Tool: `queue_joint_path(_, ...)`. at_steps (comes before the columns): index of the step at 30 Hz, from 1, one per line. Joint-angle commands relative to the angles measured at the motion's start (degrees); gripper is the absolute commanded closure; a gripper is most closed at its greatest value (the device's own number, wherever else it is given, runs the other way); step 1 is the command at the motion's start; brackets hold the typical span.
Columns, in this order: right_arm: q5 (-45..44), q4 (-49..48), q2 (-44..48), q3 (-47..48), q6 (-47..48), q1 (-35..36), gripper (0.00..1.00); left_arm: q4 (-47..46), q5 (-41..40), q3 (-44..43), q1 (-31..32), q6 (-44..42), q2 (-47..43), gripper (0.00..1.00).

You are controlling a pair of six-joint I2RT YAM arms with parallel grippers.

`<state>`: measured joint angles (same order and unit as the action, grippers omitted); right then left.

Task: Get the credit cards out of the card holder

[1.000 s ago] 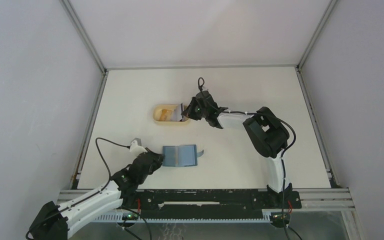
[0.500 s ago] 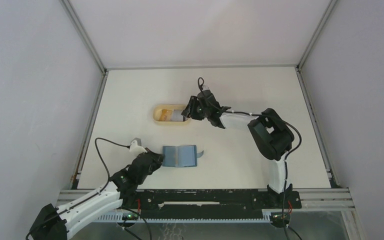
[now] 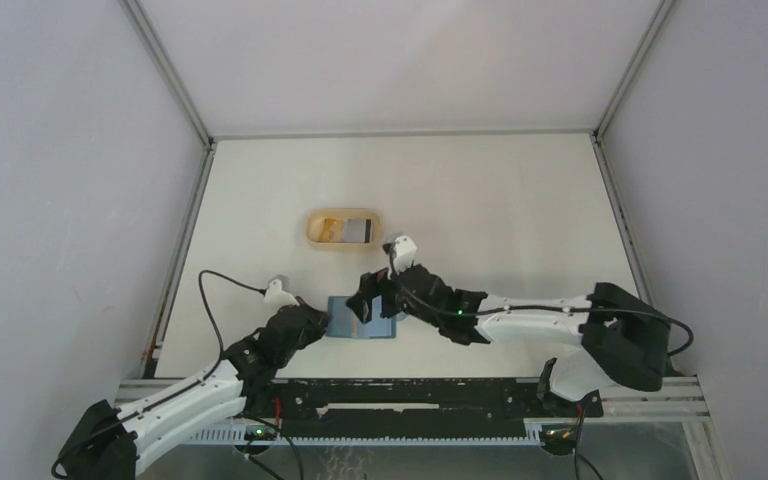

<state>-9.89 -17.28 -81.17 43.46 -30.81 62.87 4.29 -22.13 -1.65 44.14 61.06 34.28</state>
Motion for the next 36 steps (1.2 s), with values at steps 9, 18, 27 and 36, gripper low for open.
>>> queue_joint_path(9, -1.8, -8.1, -12.8, -5.7, -8.2, -0.9, 0.03, 4.1, 2.3, -7.2, 0.8, -3.2, 1.9, 1.00)
queue_joint_path(18, 4.8, -11.3, -18.2, -6.7, -12.0, -3.9, 0.03, 6.4, 0.8, -8.8, 3.0, -1.0, 0.9, 1.00)
queue_joint_path(27, 14.8, -20.9, -24.4, -10.1, -17.8, -8.2, 0.04, 6.4, -1.1, -11.2, 4.9, 0.1, 4.5, 1.00)
queue_joint_path(36, 19.5, -25.3, -27.8, -11.3, -20.5, -10.3, 0.04, 8.4, -2.8, -11.7, 4.9, 1.3, -1.1, 1.00)
